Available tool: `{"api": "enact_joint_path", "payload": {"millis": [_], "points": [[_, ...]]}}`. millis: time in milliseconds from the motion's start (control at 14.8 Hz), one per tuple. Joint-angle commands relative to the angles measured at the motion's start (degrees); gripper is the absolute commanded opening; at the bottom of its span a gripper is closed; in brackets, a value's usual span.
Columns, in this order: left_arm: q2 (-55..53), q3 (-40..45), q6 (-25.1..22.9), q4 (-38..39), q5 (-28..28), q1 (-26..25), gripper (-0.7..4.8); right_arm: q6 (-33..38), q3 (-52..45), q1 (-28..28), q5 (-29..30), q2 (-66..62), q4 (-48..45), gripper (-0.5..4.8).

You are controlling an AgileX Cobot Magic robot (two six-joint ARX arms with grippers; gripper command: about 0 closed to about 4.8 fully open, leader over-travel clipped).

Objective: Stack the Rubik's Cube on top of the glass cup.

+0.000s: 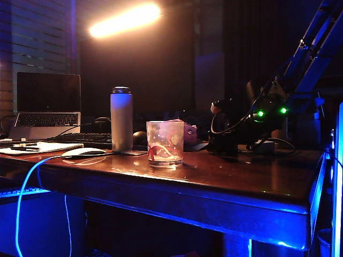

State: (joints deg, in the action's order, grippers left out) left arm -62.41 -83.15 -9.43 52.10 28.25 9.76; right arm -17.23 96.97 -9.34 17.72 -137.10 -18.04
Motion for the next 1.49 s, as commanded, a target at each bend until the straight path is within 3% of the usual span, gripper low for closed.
{"api": "enact_joint_path", "payload": {"millis": [68,136,746,1017,1492], "points": [[0.1,-0.2,0.0,-0.5,0.3,0.0,-0.04,0.7,0.0,0.1,-1.3,0.2,0.6,2.84],[0.1,-0.2,0.0,-0.5,0.3,0.0,-0.04,0.7,0.0,0.1,-1.2,0.2,0.3,2.54],[0.1,-0.2,0.0,-0.4,0.3,0.0,-0.04,1.6,0.0,0.1,-2.7,8.8,4.5,2.55],[0.1,-0.2,0.0,-0.4,3.4,0.0,-0.04,9.5,0.0,-0.4,-1.9,16.4,8.6,2.55],[0.1,-0.2,0.0,-2.1,5.6,0.0,-0.04,11.7,0.0,-5.6,13.9,23.7,18.3,2.57]]}}
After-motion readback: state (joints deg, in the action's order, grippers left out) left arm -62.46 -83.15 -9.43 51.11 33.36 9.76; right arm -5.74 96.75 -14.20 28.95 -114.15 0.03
